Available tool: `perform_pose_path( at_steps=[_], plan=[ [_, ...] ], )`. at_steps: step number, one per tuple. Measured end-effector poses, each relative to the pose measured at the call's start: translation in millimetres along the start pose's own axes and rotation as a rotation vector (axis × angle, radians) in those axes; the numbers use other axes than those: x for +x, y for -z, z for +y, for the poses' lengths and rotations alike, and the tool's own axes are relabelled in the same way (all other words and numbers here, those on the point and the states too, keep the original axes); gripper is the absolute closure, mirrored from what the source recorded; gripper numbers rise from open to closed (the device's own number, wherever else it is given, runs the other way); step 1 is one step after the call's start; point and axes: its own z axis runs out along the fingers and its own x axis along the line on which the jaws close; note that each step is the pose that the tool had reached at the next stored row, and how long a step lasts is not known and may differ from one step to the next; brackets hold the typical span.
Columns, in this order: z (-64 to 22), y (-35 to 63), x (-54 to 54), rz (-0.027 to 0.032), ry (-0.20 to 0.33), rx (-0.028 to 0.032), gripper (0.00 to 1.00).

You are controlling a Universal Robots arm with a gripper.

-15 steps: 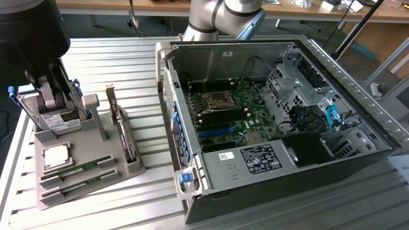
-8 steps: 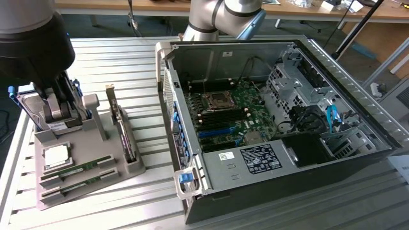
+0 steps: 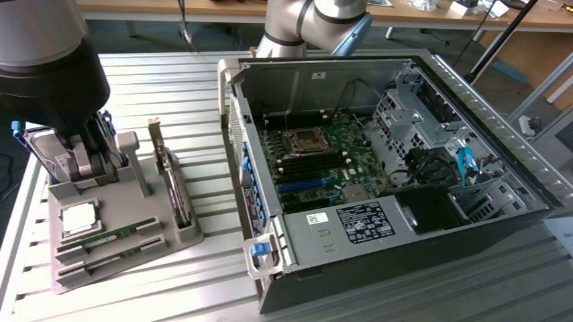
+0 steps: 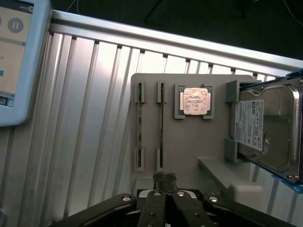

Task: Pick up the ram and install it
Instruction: 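Pick up the ram and move it above insertion slot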

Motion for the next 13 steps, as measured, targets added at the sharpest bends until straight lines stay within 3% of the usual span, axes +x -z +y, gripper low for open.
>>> perform_pose_path(
  at_steps=[13],
  plan=[
    [0.5, -24.4, -0.1, -0.0001, 0.000, -0.0002, 0.89]
  ],
)
